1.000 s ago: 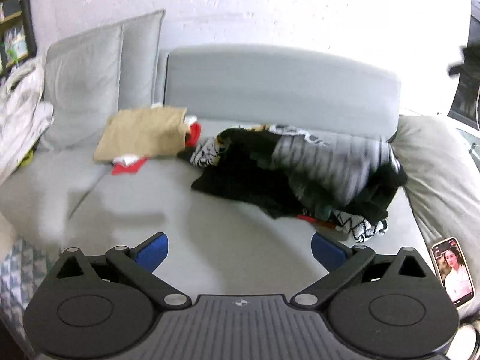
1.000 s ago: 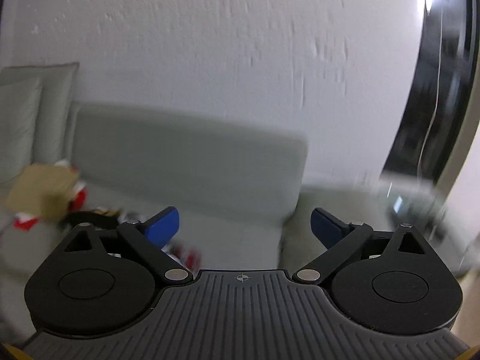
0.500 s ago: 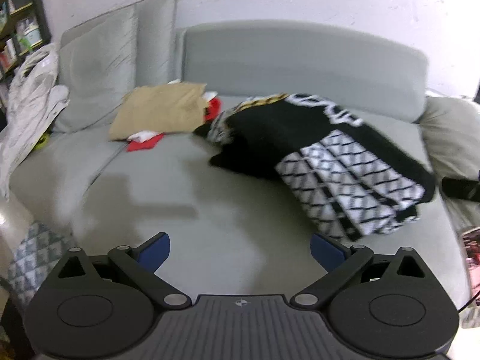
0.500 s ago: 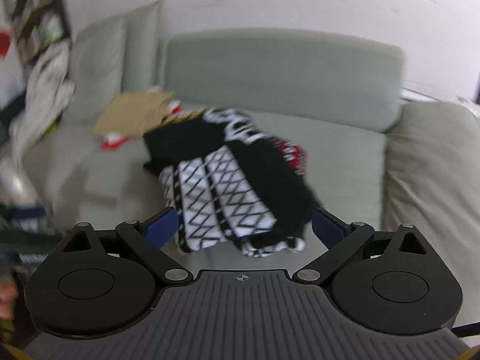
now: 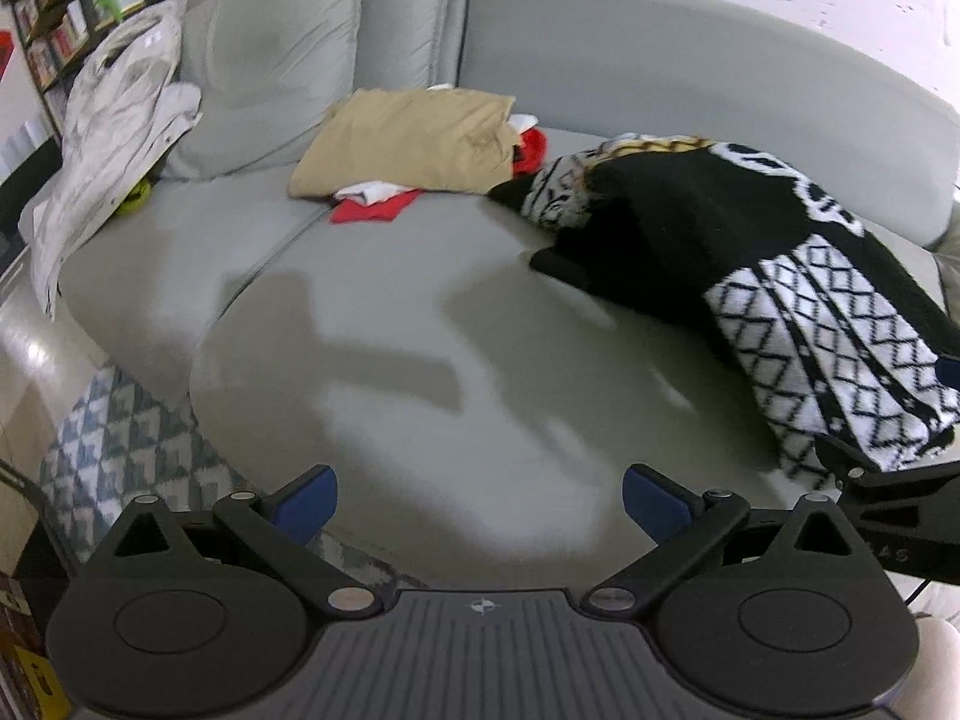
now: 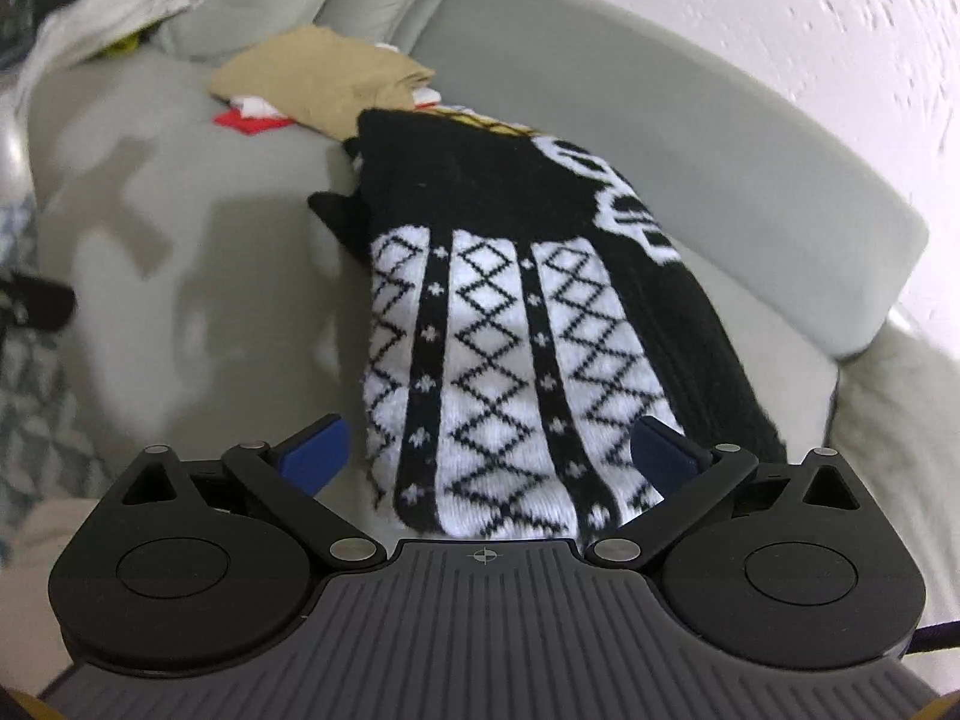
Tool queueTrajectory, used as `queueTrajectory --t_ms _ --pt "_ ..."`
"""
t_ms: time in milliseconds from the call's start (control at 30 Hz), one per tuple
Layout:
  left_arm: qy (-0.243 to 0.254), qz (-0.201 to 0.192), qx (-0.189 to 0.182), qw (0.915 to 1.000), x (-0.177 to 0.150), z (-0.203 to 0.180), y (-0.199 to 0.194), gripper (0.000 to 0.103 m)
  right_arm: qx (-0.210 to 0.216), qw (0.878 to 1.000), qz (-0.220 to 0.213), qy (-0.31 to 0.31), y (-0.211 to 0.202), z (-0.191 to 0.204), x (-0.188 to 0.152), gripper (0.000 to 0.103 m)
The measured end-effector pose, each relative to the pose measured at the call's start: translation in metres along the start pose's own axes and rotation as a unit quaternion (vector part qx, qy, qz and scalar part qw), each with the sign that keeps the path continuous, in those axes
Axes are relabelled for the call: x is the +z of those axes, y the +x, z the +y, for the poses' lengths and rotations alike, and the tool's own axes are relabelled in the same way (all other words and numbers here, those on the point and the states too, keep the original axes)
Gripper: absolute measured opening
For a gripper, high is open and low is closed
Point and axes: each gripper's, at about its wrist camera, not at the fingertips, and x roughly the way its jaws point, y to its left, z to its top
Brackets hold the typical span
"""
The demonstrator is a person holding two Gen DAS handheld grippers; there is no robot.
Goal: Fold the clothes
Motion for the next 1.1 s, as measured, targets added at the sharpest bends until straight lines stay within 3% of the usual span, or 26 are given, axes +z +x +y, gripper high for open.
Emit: queueTrajectory --t_ms 167,367,400,467,500,533,633,767,900,967,1033,1100 --pt "-0.01 0.007 -0.002 0.9999 0.0 0.007 0.005 0.102 -0.031 0.998 0.039 -0.05 0.029 0.023 0.004 0.102" --pt "-0.017 0.006 -0.006 0.9998 -0.002 0.012 0.005 0.102 -0.088 0.988 0.053 -0.113 0.062 0.038 0.007 0.101" --pt "-0.016 0.006 -0.007 0.9998 -0.003 0.012 0.004 0.102 -0.09 0.988 0.057 -0.115 0.065 0.037 0.007 0.095" --pt "-0.015 0.006 -0.006 0.9998 -0.005 0.012 0.004 0.102 -0.094 0.988 0.062 -0.104 0.065 0.029 0.009 0.071" --pt "-0.015 0.007 -0.006 0.9998 -0.005 0.012 0.004 0.102 -0.096 0.989 0.063 -0.093 0.064 0.024 0.011 0.045" --pt "-0.015 0.007 -0.006 0.9998 -0.006 0.012 0.003 0.102 -0.097 0.99 0.064 -0.081 0.062 0.018 0.013 0.026" --pt "-0.017 -0.001 -0.013 0.9998 -0.006 0.01 0.0 0.102 -0.055 0.998 0.041 0.017 0.04 -0.02 0.037 0.022" --pt "-0.017 -0.024 -0.022 0.9993 -0.004 0.005 -0.01 0.102 -0.031 0.99 -0.08 0.113 -0.026 -0.074 0.095 0.02" --pt "-0.037 -0.057 -0.036 0.997 0.002 0.01 -0.025 0.101 -0.014 0.967 -0.193 0.167 -0.105 -0.121 0.16 0.019" --pt "-0.038 -0.079 -0.042 0.9952 0.007 0.013 -0.035 0.101 0.007 0.947 -0.239 0.216 -0.144 -0.148 0.18 0.019" --pt "-0.025 -0.108 -0.039 0.9931 0.014 0.016 -0.048 0.101 0.032 0.916 -0.281 0.282 -0.181 -0.18 0.189 0.019" --pt "-0.006 -0.138 -0.027 0.99 0.021 0.019 -0.061 0.101 0.071 0.859 -0.302 0.406 -0.204 -0.23 0.173 0.019"
